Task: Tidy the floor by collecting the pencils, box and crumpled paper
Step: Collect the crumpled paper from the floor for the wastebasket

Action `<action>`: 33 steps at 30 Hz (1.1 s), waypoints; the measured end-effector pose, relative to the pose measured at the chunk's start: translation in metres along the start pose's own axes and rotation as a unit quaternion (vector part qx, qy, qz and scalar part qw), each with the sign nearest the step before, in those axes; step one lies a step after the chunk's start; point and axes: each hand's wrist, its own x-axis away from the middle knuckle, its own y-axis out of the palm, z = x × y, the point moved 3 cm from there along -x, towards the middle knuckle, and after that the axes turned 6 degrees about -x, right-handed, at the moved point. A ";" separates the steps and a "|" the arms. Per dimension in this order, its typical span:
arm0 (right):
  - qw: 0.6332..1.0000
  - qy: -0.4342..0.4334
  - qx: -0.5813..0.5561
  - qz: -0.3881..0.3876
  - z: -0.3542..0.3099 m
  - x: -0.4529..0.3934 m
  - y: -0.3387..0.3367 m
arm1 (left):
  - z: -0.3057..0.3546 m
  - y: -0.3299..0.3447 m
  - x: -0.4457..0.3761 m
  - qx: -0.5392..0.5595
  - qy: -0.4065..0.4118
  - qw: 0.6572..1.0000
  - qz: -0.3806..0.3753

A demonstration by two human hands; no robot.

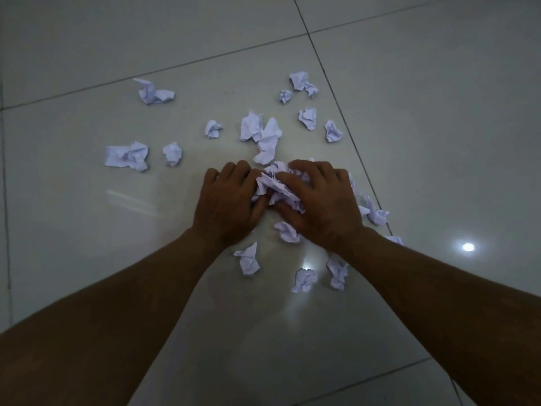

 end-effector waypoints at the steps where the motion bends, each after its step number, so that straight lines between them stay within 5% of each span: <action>1: 1.000 -0.002 -0.002 0.009 -0.001 -0.001 0.000 | 0.001 0.000 -0.001 0.000 0.003 1.000 0.003; 9: 0.996 0.016 -0.060 0.058 -0.008 -0.001 0.002 | 0.001 -0.010 -0.010 0.029 0.019 0.999 -0.010; 21: 0.982 0.107 -0.134 0.074 -0.011 -0.017 -0.025 | -0.017 -0.045 -0.016 0.072 -0.079 0.994 0.018; 33: 0.969 0.176 -0.142 0.104 -0.041 -0.049 -0.166 | -0.010 -0.188 -0.075 0.053 -0.119 0.991 0.031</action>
